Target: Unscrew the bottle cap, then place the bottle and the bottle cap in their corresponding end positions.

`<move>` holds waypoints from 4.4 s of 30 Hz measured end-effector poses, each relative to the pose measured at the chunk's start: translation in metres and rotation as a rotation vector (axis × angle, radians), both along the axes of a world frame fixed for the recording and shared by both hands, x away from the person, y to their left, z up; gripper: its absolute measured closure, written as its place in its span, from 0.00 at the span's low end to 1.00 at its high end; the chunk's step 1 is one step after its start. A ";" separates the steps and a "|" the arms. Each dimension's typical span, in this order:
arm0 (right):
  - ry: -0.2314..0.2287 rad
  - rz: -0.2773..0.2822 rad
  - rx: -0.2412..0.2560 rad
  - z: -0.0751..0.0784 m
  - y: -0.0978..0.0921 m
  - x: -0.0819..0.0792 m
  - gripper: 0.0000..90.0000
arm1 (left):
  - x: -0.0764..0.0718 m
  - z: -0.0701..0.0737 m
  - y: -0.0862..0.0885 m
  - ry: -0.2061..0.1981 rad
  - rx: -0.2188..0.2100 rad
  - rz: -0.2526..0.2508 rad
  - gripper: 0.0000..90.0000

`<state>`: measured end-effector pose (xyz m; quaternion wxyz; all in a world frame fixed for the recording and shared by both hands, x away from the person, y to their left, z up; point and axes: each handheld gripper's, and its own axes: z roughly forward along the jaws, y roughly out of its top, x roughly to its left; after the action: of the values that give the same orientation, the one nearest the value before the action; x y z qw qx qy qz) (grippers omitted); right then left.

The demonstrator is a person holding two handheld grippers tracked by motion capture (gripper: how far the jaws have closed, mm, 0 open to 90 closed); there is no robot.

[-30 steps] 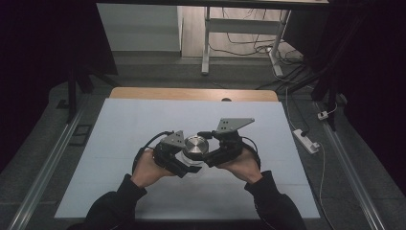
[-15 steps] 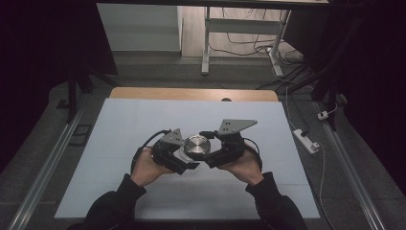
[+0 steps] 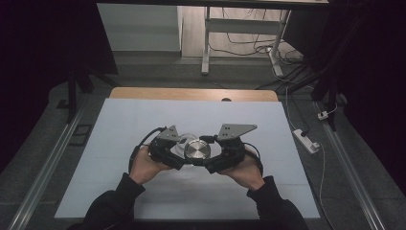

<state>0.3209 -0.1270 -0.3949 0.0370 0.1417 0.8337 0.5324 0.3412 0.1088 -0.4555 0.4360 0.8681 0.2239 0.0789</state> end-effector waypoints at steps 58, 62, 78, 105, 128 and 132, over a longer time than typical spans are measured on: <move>0.011 0.000 -0.100 -0.065 0.004 -0.031 0.22 | 0.038 -0.005 0.000 -0.060 -0.030 0.088 0.17; 0.015 0.000 -0.102 -0.070 0.004 -0.031 0.22 | 0.043 -0.008 -0.003 -0.063 -0.028 0.091 0.17; 0.017 -0.012 -0.142 -0.092 0.009 -0.030 0.22 | 0.057 -0.019 -0.010 -0.070 -0.024 0.104 0.17; 0.021 -0.052 -0.208 -0.127 0.017 -0.013 0.22 | 0.086 -0.043 -0.014 -0.076 -0.017 0.162 0.17; 0.027 -0.067 -0.264 -0.143 0.028 -0.003 0.22 | 0.096 -0.057 -0.023 -0.069 0.024 0.172 0.17; 0.027 -0.065 -0.282 -0.143 0.028 -0.002 0.22 | 0.097 -0.057 -0.022 -0.060 0.021 0.169 0.17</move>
<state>0.3185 -0.0988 -0.5384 0.0622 0.1692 0.8957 0.4065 0.4384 0.0871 -0.5129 0.4251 0.8479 0.2823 0.1438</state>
